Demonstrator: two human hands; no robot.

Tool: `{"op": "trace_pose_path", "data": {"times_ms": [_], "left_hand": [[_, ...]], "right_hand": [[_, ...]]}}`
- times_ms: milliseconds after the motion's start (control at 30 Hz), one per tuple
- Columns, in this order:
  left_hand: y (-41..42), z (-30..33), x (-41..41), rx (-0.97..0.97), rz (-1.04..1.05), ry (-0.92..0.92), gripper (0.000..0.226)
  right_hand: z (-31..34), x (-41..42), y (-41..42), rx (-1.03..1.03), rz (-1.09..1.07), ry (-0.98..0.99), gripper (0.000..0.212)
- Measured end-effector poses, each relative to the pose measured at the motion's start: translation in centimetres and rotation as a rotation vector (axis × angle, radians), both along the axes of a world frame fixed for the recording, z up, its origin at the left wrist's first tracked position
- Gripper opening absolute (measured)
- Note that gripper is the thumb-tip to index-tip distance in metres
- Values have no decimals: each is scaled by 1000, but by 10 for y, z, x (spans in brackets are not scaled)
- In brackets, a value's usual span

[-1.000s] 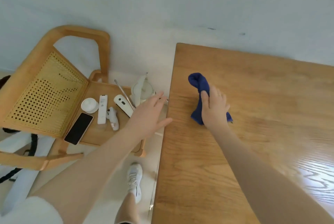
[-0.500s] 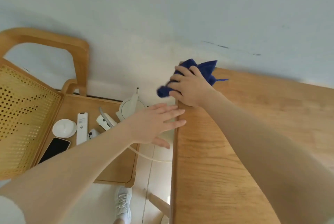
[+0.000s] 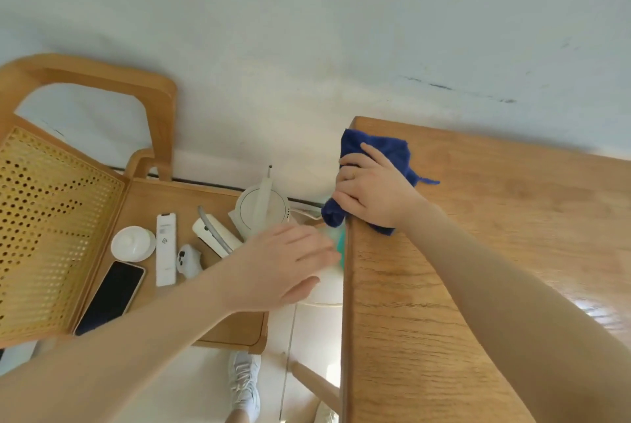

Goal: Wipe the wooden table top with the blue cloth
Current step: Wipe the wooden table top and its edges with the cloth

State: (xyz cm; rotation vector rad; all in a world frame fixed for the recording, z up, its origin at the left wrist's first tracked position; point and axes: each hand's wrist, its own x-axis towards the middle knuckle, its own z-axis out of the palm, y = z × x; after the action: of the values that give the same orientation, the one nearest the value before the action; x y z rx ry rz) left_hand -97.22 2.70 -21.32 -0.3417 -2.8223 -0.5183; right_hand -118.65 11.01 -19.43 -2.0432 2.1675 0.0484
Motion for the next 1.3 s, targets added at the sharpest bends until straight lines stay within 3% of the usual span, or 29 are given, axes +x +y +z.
{"op": "trace_pose_path", "data": {"times_ms": [67,200,267,333,433,500,633,767,867,967,1033,1133,1300], "left_hand": [[-20,12,-9,167,190,2,33],[-50,34,-62,751,580,-338,37],[-53,37,-92,1107,589,-454,37],[-48,36,-116,1241,489,-569,36],[-39,26,-132,1204,400,-703,53],[-42,26,-138,1242,431,-736,51],[-49,26,-135,1327,406,-730,57],[-45,27,-134,1288,425,-742,65],[-43,24,-135,1291,426,-719,64],[-44,23,-136,1318,449,-710,60],[-43,22,-137,1303,453,-704,58],[-39,17,-131,1212,402,-707,51],[-27,15,-131,1108,406,-693,73]], "right_hand": [[-2,0,-7,-21,-58,37,45],[-1,26,26,-58,-41,21,35],[2,42,44,-57,3,-4,33],[0,48,52,-65,42,-8,31],[-6,36,45,-71,43,-28,31],[-8,27,33,-77,-82,-22,34],[-11,56,37,-83,-377,30,35],[-14,113,66,-99,-463,74,35],[-20,111,50,-120,-587,201,33],[-21,99,12,-132,-808,204,69],[-23,101,7,-131,-910,212,77],[-27,128,38,-111,-849,232,73],[-25,132,45,-68,-813,215,86]]}}
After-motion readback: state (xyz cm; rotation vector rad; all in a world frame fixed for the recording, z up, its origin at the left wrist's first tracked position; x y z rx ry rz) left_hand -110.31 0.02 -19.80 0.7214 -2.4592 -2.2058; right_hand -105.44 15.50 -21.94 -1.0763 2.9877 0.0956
